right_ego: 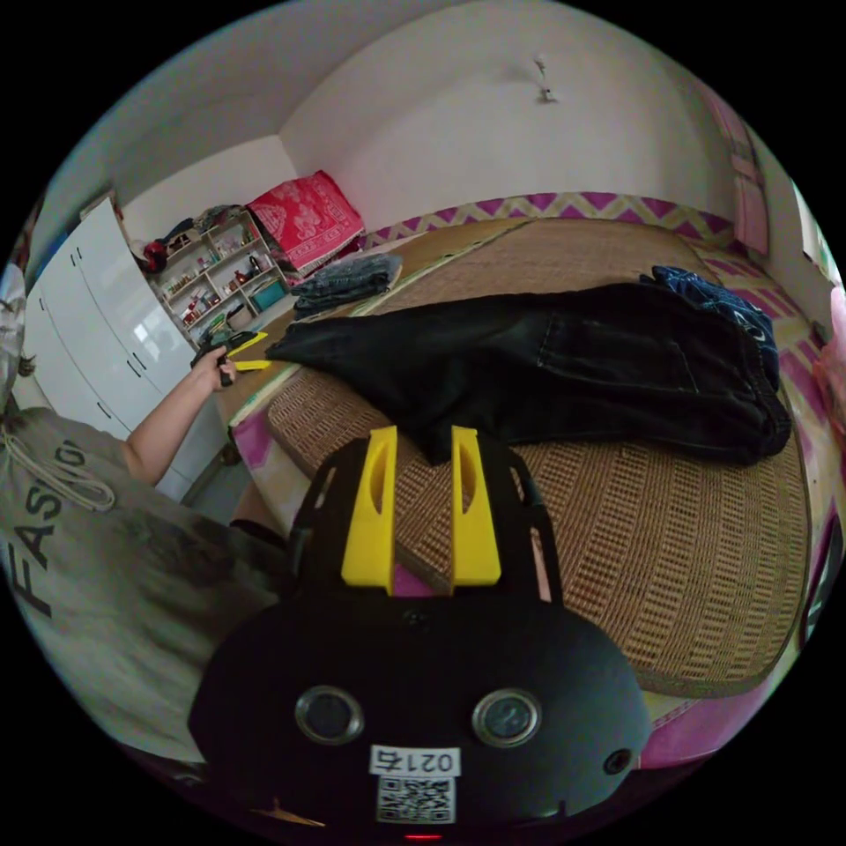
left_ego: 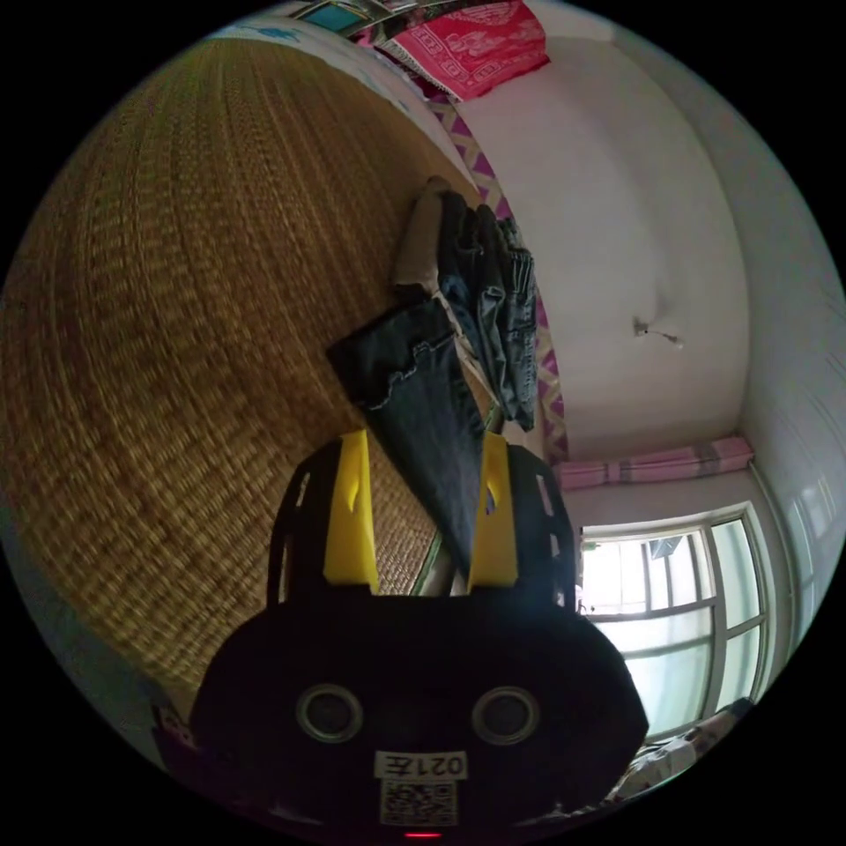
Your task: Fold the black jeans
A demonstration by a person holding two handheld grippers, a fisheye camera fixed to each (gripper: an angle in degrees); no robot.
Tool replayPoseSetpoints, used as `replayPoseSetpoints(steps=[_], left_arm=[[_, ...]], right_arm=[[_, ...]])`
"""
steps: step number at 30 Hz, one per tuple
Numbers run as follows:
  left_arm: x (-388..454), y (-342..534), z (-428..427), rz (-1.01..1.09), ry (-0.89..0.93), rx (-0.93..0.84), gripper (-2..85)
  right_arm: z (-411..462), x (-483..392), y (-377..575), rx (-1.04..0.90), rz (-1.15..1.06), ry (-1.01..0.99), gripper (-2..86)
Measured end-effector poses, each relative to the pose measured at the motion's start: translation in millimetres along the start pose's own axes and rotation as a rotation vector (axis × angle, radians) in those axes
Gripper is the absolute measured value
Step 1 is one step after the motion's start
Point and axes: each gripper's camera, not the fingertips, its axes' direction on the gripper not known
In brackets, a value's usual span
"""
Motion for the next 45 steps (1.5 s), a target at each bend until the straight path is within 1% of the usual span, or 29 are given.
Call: replayPoseSetpoints(steps=[5, 7, 8, 9, 11, 13, 16, 18, 19, 21, 22, 24, 25, 27, 28, 30, 31, 32, 33, 35, 38, 41, 43, 44, 45], left_arm=[[5.2, 19.1, 29.8, -0.011, 0.019, 0.046, 13.6], [3.5, 27.0, 39.1, -0.036, 0.061, 0.068, 12.2], [0.5, 32.8, 45.2, -0.062, 0.085, 0.080, 10.4], [-2.1, 38.9, 50.3, -0.091, 0.076, 0.087, 5.9], [-2.1, 50.0, 56.1, -0.104, 0.040, 0.098, 1.5], [5.0, 60.1, 62.3, -0.075, 0.025, 0.081, -0.1], [35.8, 83.2, 65.9, 0.034, 0.035, 0.085, -0.7], [88.0, 114.0, 66.6, 0.191, 0.058, 0.107, -0.9], [103.8, 123.5, 67.9, 0.234, 0.063, 0.109, -0.9], [179.9, 176.9, 82.0, 0.456, 0.079, 0.104, -0.9], [199.8, 193.3, 88.1, 0.514, 0.077, 0.100, -0.9], [271.8, 264.5, 124.4, 0.731, 0.062, 0.056, -0.9], [286.9, 282.7, 136.9, 0.773, 0.064, 0.036, -0.9], [333.1, 352.2, 199.7, 0.891, 0.071, -0.064, -0.9], [340.9, 368.8, 218.4, 0.907, 0.068, -0.091, -0.9], [356.2, 430.3, 302.3, 0.931, 0.035, -0.223, -0.9], [356.2, 445.3, 325.3, 0.935, 0.015, -0.258, -0.9], [351.4, 475.2, 372.5, 0.945, -0.059, -0.334, -0.9], [341.2, 503.8, 417.8, 0.964, -0.183, -0.415, -0.9], [322.7, 534.2, 459.2, 0.967, -0.284, -0.491, -0.9], [325.8, 559.1, 454.9, 0.976, -0.220, -0.394, -0.9], [341.7, 585.2, 455.7, 1.042, -0.217, -0.330, -0.8], [342.1, 604.6, 472.3, 1.074, -0.236, -0.356, -0.6], [338.8, 619.5, 488.3, 1.116, -0.270, -0.398, -0.3], [333.1, 633.6, 508.2, 1.158, -0.362, -0.456, 0.0]], right_arm=[[1.4, 17.5, 11.4, -0.015, 0.009, -0.013, 9.4], [1.0, 25.5, 15.7, -0.018, 0.020, -0.020, 9.4], [0.2, 31.2, 18.5, -0.019, 0.028, -0.029, 9.3], [-1.2, 37.1, 21.5, -0.019, 0.037, -0.036, 9.2], [-5.1, 45.8, 26.5, -0.011, 0.046, -0.037, 9.0], [-10.6, 55.4, 32.6, 0.002, 0.058, -0.035, 8.7], [-20.0, 73.2, 43.7, 0.020, 0.081, -0.049, 8.1], [-27.0, 86.2, 52.6, 0.026, 0.094, -0.048, 7.9], [-28.8, 89.1, 55.0, 0.028, 0.096, -0.046, 7.8], [-35.0, 100.0, 64.7, 0.032, 0.103, -0.040, 7.7], [-36.3, 102.7, 67.1, 0.031, 0.104, -0.039, 7.7], [-41.8, 112.3, 76.7, 0.035, 0.113, -0.034, 7.6], [-43.2, 114.5, 79.1, 0.037, 0.115, -0.033, 7.6], [-50.3, 123.1, 89.3, 0.054, 0.128, -0.031, 7.5], [-52.4, 125.2, 91.9, 0.060, 0.133, -0.032, 7.5], [-61.2, 132.8, 102.6, 0.087, 0.151, -0.035, 7.3], [-63.3, 134.4, 105.3, 0.092, 0.156, -0.036, 7.3], [-67.1, 137.5, 111.0, 0.101, 0.165, -0.036, 7.3], [-70.2, 140.3, 116.5, 0.104, 0.172, -0.039, 7.2], [-75.2, 144.1, 124.5, 0.108, 0.180, -0.043, 7.2], [-84.8, 151.0, 137.5, 0.129, 0.200, -0.039, 7.1], [-89.4, 160.0, 145.0, 0.135, 0.223, -0.028, 6.9], [-90.6, 165.4, 144.6, 0.138, 0.232, -0.024, 6.9], [-91.5, 168.3, 142.4, 0.144, 0.233, -0.024, 6.8], [-92.3, 171.2, 139.0, 0.149, 0.231, -0.022, 6.9]])
